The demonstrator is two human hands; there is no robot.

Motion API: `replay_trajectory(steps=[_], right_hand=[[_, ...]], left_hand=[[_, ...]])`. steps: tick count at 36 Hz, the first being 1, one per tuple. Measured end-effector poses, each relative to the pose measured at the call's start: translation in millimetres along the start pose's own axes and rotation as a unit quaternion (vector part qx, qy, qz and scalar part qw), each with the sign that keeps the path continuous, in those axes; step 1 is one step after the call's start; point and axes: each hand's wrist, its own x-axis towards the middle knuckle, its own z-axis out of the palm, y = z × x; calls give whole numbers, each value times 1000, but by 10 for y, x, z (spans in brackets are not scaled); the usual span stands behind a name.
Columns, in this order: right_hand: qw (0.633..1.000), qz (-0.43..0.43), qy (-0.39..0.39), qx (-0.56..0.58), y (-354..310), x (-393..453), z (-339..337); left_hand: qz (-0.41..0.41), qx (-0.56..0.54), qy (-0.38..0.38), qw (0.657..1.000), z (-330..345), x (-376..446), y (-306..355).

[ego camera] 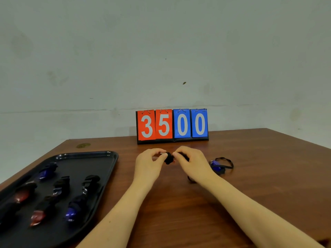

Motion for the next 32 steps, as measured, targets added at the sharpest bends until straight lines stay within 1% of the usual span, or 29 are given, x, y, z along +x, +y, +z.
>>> replay_trajectory(steps=[5, 7, 9, 11, 14, 17, 23, 25, 26, 29, 31, 32], right_hand=[[992, 73, 64, 75, 37, 32, -51], [986, 96, 79, 110, 48, 47, -67], [980, 120, 89, 133, 57, 68, -96], [973, 139, 85, 164, 48, 77, -124], [957, 166, 52, 230, 15, 58, -113], [950, 171, 13, 262, -21, 42, -70], [972, 103, -16, 208, -54, 18, -12], [981, 73, -13, 177, -69, 6, 13], [986, 57, -6, 156, -70, 3, 22], [996, 12, 11, 82, -53, -1, 40], [999, -6, 4, 40, -42, 0, 47], [1000, -13, -2, 24, -38, -3, 49]], left_hand=[[-6, -48, -51, 997, -14, -49, 92], [-28, -93, -70, 993, -29, -71, 114], [-60, -168, -92, 980, -54, -103, 131], [-89, -260, -111, 955, -77, -125, 149], [-121, -375, -130, 910, -95, -120, 169], [-154, -474, -125, 858, -100, -108, 209], [-220, -594, -70, 771, -111, -88, 253], [-237, -623, -55, 744, -111, -74, 223], [-242, -631, -49, 735, -110, -66, 207], [-253, -641, -29, 724, -110, -47, 174], [-265, -631, -11, 729, -112, -37, 170], [-271, -618, -2, 738, -112, -34, 165]])
